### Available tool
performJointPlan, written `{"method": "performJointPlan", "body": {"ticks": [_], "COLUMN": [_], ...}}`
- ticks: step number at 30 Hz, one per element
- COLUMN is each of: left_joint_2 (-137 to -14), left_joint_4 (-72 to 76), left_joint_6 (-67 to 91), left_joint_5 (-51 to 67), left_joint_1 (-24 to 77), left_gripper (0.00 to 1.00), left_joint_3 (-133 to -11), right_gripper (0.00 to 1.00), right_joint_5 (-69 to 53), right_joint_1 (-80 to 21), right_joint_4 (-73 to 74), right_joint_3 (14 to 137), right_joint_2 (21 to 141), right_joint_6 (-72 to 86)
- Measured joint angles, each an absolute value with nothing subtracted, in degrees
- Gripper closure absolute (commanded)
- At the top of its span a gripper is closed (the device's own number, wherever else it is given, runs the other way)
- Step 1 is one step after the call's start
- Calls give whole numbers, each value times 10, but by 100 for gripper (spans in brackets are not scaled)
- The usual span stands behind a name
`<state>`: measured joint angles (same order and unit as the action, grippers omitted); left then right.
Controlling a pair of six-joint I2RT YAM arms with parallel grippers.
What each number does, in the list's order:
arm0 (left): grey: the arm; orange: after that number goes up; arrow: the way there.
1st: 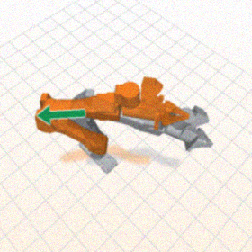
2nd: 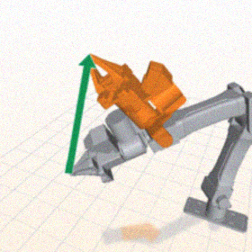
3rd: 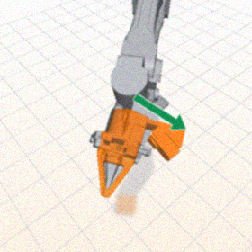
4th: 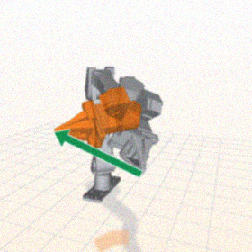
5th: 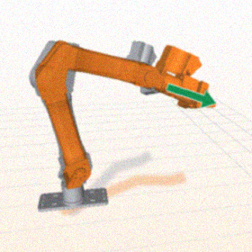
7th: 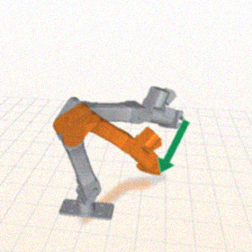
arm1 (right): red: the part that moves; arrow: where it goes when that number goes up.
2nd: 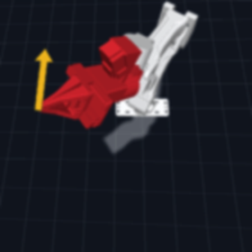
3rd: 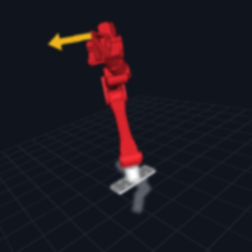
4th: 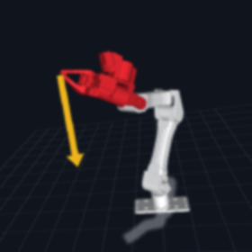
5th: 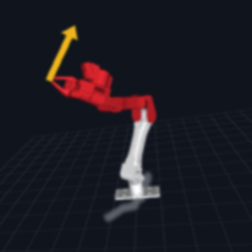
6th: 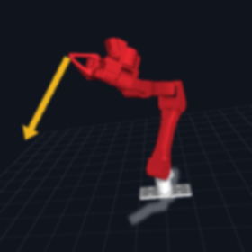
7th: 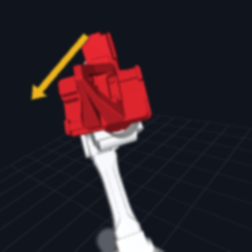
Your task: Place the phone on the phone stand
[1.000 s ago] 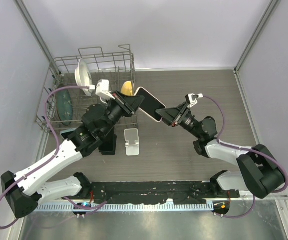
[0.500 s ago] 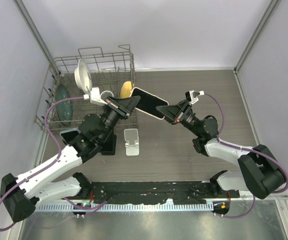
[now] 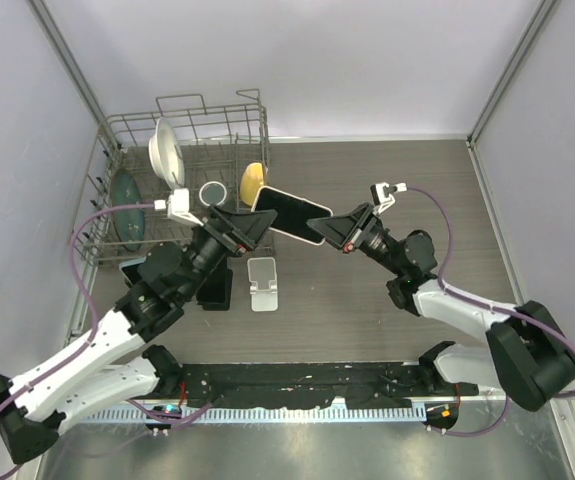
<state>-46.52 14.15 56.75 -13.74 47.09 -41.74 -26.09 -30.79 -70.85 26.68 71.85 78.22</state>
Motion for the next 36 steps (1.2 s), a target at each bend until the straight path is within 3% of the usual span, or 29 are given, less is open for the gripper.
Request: {"method": "performJointPlan", "body": {"ticks": [3,11,17,22,26,36], "left_joint_2": [-420,-340,-322,-376,-424,-513], "left_joint_4": [71,-144,-236,-288,-306,-319], "left_joint_6": [528,389,298,250,219,158], "left_joint_5": [-144,-216,-247,-233,-175,155], "left_joint_1": [471,471,471,471,471,471], "left_gripper": [5,5,5,7,9,16], "left_joint_3": [-423,-509,-566,-621,-639,-630], "right_gripper": [99,99,99,99,99,99], "right_joint_5": [-260,-162,-89,-93,-138,-373], "right_joint_1": [-308,-308,-307,-306,-307,-394], "right_joint_4": [-621,-175,71,235,326,436], "right_joint_3": [269,380,503,613,674,716], "right_joint_2": [664,495,500,574,635,701], "right_joint_6": [718,424,240,132,71,2]}}
